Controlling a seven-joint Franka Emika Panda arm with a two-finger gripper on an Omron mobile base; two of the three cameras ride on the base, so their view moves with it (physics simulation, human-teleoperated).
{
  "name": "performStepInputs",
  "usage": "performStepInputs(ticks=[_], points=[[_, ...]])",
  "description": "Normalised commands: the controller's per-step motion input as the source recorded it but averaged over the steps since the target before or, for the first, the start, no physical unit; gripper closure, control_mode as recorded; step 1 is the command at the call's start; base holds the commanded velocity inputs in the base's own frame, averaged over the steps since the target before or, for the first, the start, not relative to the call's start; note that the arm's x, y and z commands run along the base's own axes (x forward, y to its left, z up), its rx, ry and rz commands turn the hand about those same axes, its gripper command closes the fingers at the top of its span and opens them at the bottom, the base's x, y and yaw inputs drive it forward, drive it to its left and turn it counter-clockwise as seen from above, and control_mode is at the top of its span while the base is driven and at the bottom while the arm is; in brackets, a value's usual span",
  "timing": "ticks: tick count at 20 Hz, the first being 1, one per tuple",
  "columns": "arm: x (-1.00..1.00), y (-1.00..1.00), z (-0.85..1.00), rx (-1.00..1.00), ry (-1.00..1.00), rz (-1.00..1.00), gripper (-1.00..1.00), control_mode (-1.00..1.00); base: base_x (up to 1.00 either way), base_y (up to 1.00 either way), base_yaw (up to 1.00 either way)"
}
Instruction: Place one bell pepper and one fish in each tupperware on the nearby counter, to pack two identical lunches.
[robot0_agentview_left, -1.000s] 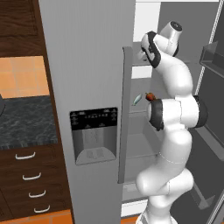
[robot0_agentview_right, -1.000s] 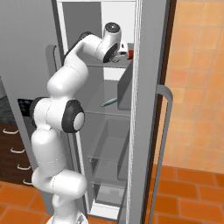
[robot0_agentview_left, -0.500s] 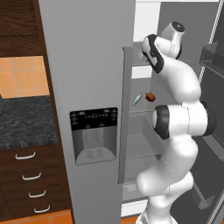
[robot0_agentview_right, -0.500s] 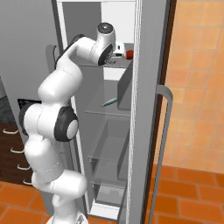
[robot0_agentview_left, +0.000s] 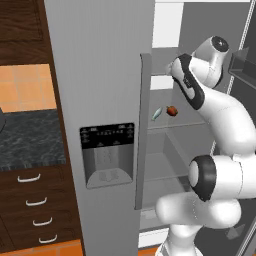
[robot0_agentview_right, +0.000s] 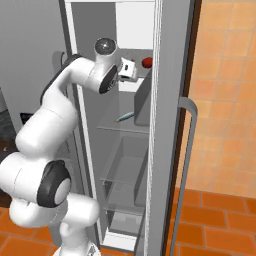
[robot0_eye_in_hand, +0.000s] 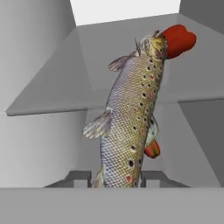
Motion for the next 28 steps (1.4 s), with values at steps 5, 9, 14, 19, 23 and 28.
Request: performStepInputs(ticks=[5, 9, 14, 19, 23, 28], points=[[-1.0, 0.12, 0.0, 0.0, 0.07, -0.02, 1.0, -1.0, 0.0, 0.0, 0.0], [-1.0, 0.17, -0.03, 0.0, 0.14, 0.0, 1.0, -1.0, 0.0, 0.0, 0.0], [-1.0, 0.26, -0.15, -0.02, 0.17, 0.05, 1.0, -1.0, 0.0, 0.0, 0.0], [-1.0, 0.67, -0.73, -0.08, 0.1, 0.0, 1.0, -1.0, 0.0, 0.0, 0.0], [-1.0, 0.32, -0.6, -0.01, 0.0, -0.01, 1.0, -1.0, 0.0, 0.0, 0.0], [-0.72, 0.0, -0.44, 0.0, 0.03, 0.01, 1.0, -1.0, 0.0, 0.0, 0.0]])
